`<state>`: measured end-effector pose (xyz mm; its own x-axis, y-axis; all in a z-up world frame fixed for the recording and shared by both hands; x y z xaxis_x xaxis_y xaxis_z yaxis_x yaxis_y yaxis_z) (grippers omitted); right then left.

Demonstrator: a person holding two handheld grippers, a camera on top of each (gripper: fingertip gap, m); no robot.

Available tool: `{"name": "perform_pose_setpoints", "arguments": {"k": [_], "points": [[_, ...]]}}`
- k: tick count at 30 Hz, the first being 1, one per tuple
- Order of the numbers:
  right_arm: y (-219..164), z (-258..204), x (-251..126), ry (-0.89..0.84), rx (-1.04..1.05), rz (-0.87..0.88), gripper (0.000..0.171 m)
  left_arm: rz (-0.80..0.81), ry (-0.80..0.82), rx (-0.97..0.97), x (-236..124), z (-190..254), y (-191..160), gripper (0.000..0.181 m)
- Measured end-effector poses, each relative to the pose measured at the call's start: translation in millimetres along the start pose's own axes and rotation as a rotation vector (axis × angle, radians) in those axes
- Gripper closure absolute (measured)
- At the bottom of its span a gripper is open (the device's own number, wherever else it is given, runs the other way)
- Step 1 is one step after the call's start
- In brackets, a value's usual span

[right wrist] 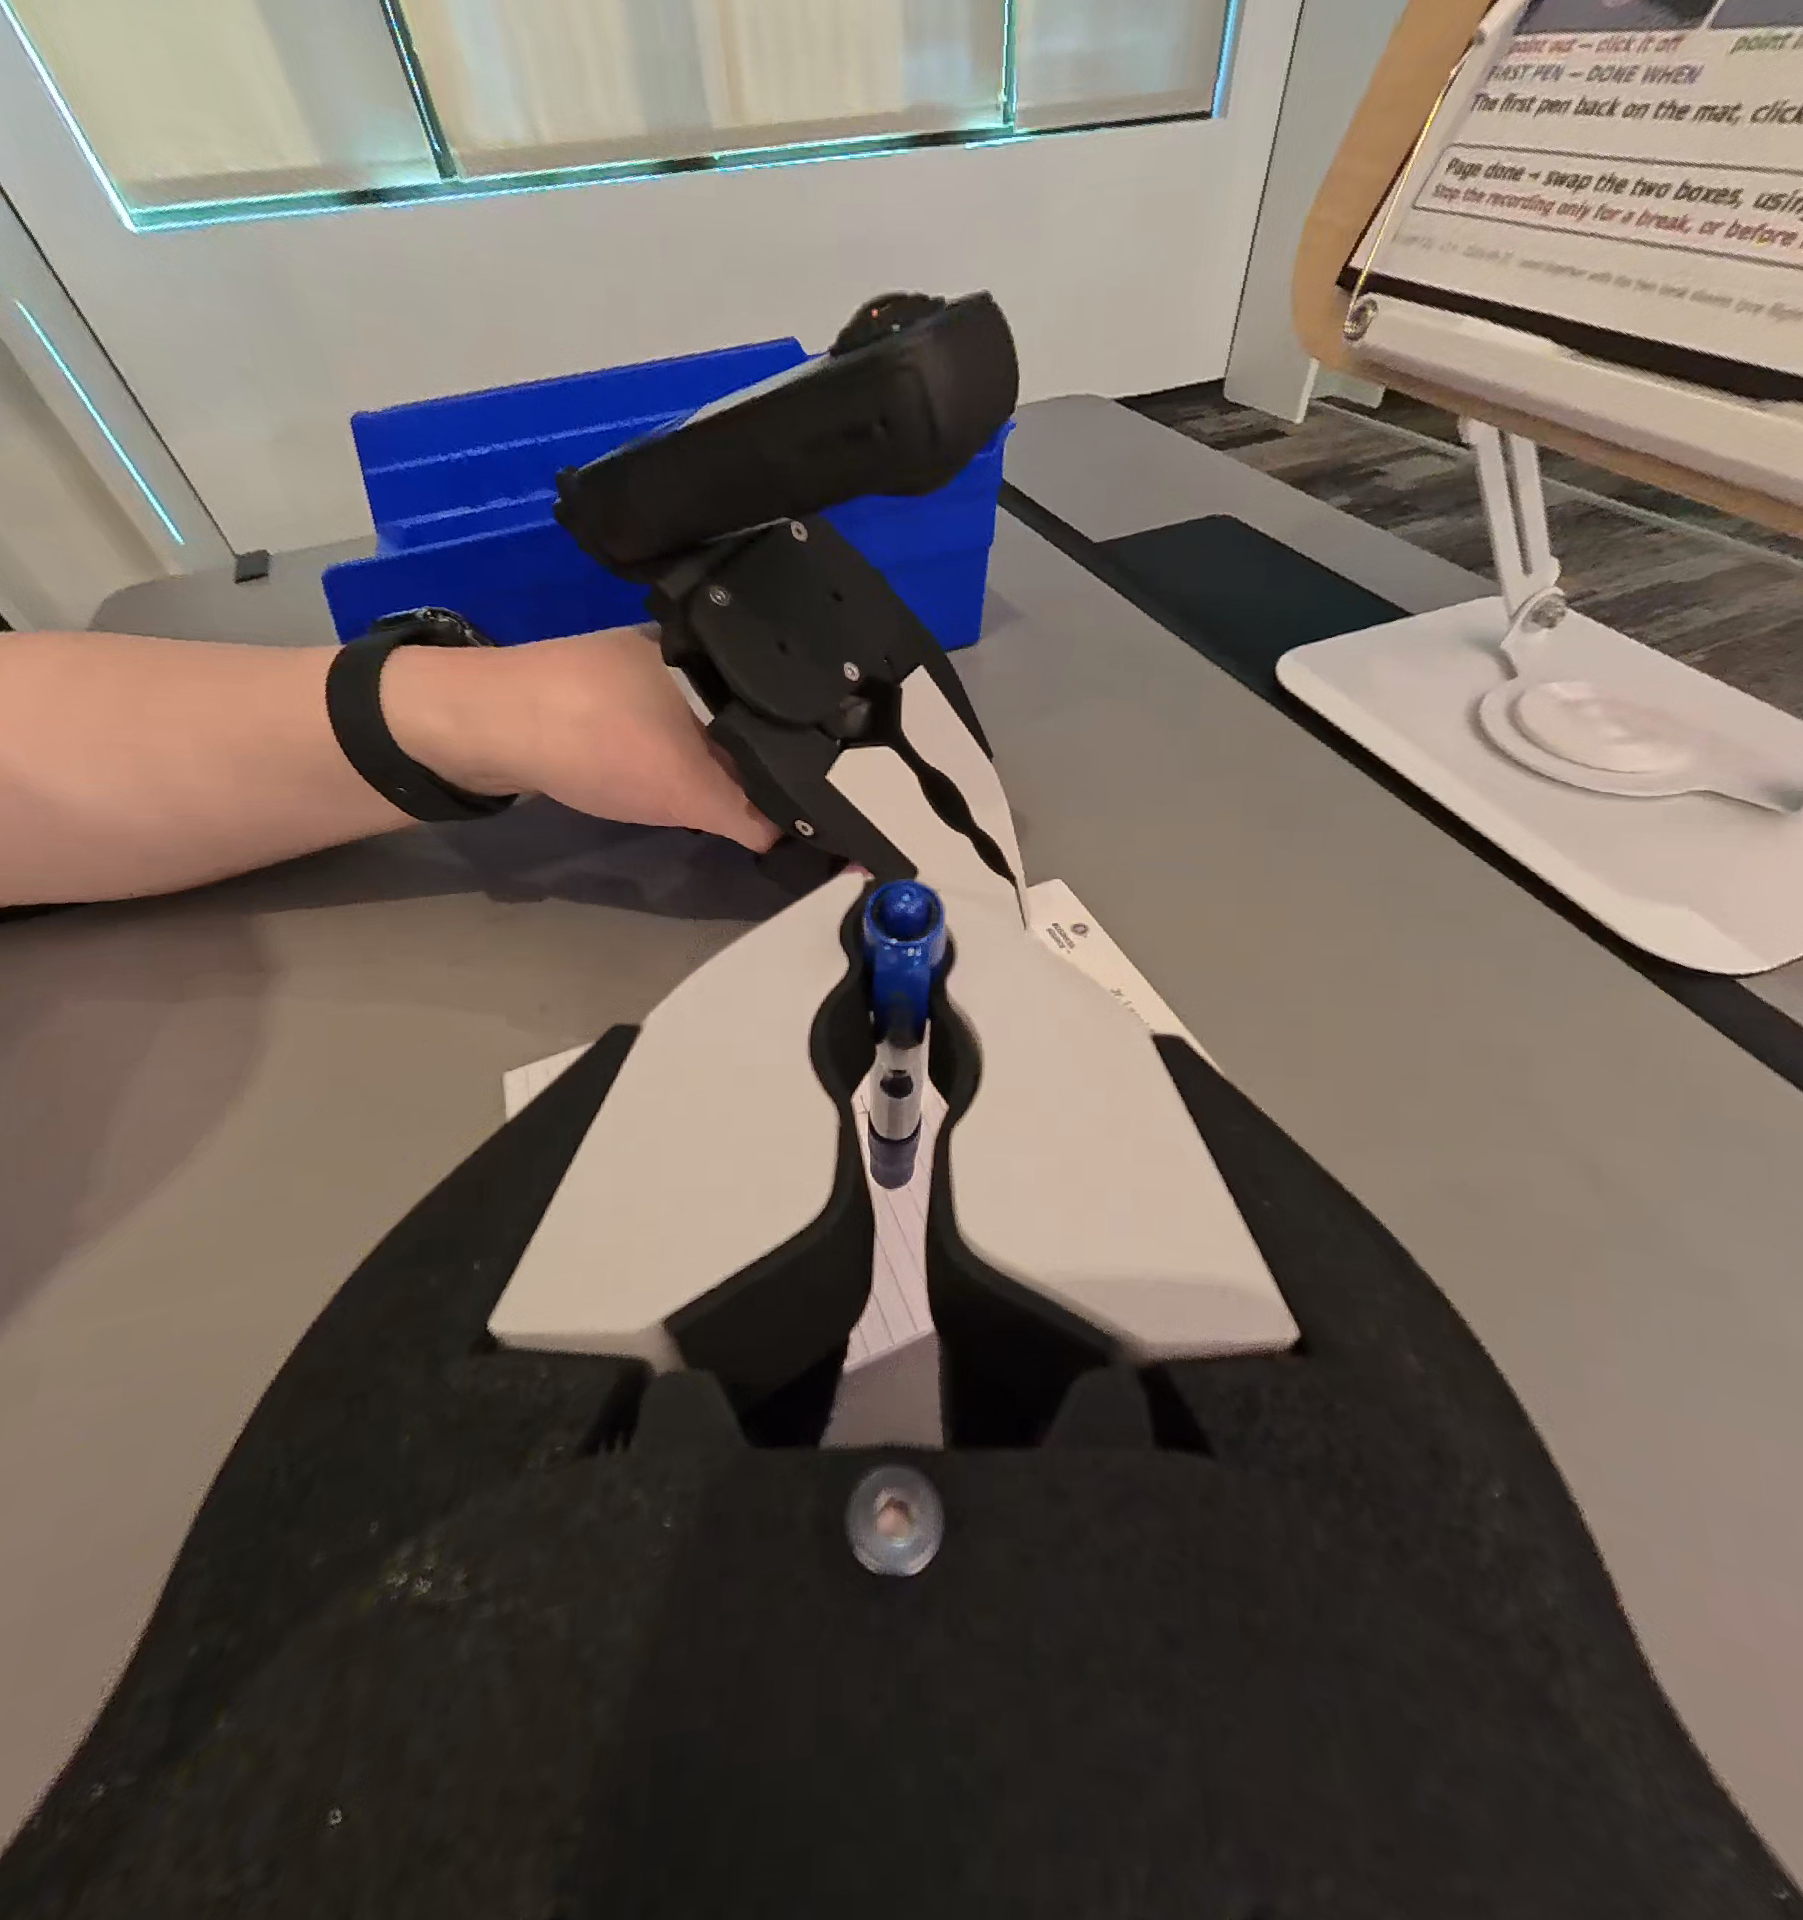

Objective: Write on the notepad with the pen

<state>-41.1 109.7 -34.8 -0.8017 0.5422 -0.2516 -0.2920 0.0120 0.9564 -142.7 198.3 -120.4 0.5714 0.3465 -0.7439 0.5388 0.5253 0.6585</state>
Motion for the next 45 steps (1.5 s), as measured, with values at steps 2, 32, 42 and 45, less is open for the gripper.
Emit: {"name": "perform_pose_setpoints", "arguments": {"k": [2,32,42,45], "points": [[-2.1,0.7,0.5,0.015,0.023,0.012,0.166,0.000,-0.001,0.000,0.0,-0.1,0.0,0.181],[-7.6,-2.6,1.1,0.043,-0.006,-0.044,0.166,0.001,-0.001,-0.002,0.0,0.1,-0.1,0.181],[-6.1,-9.1,0.4,0.090,-0.005,-0.062,0.166,0.002,-0.001,-0.003,-0.1,0.1,-0.3,0.181],[-5.7,-10.7,0.4,0.098,-0.010,-0.068,0.166,0.002,-0.001,-0.003,-0.1,0.3,-0.3,0.181]]}}
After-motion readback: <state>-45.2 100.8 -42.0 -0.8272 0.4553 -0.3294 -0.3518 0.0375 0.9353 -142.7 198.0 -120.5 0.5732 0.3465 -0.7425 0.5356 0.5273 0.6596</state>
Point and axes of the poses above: each gripper's, where its closed fingertips meet, x out along the fingers, y out of its top, z = x × y across the jaws, the point moved 4 cm from there along -x, back along the fingers, and after that the axes turned 12 degrees about -x, right-handed, at the moved point
